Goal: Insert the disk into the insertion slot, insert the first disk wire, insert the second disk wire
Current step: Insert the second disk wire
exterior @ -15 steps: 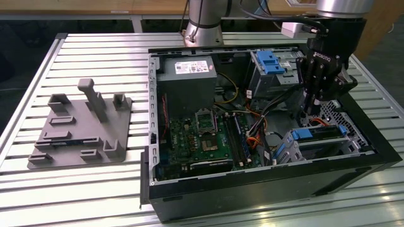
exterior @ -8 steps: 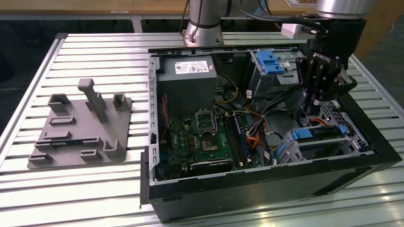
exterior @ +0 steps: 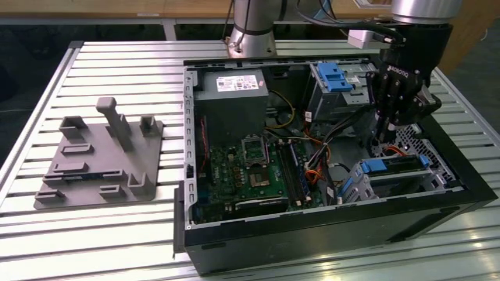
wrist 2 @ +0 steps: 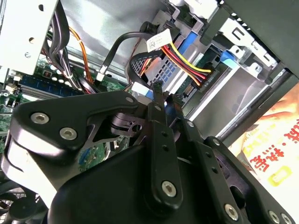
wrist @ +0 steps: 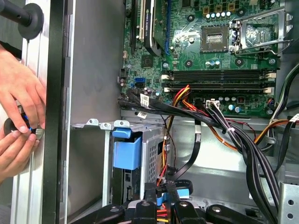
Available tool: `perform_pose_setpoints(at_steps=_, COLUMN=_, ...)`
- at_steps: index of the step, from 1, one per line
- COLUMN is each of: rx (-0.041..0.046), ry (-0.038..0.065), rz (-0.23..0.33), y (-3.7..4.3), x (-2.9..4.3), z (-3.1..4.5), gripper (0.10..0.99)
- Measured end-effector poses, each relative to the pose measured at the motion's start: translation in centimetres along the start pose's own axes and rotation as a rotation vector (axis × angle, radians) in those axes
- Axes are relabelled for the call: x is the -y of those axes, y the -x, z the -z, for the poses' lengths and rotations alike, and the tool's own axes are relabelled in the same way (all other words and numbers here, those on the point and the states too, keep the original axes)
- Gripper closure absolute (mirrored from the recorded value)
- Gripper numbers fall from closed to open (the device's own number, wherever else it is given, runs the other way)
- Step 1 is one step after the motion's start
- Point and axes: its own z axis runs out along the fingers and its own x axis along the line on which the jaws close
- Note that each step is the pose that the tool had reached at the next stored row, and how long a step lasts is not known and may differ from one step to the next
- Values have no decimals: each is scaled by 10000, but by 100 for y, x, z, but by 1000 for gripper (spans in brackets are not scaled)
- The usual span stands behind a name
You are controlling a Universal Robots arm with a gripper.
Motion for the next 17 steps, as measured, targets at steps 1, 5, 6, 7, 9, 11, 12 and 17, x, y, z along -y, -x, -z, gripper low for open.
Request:
perform_pose_setpoints(at_steps=1, rx=-4, ry=0, rz=1, y=1, x=0, z=-2, gripper=882)
perform_pose_setpoints(at_steps=5, rx=-110, ry=8, rz=3, y=2, x=0, z=-6, gripper=886)
perform_pose_setpoints(at_steps=6, rx=-132, ry=10, rz=4, y=2, x=0, z=-7, gripper=886)
perform_pose_setpoints(at_steps=7, rx=-150, ry=11, rz=5, y=3, x=0, z=-8, gripper=886)
perform_pose_setpoints(at_steps=9, rx=-173, ry=13, rz=5, y=3, x=0, z=-10, gripper=886)
perform_pose_setpoints(at_steps=11, rx=-176, ry=13, rz=5, y=4, x=-2, z=-11, gripper=886)
perform_pose_setpoints(at_steps=12, rx=-175, ry=13, rz=5, y=4, x=-3, z=-12, gripper=886)
perform_pose_setpoints(at_steps=17, rx=-214, ry=15, rz=6, y=6, x=-4, z=-13, gripper=886)
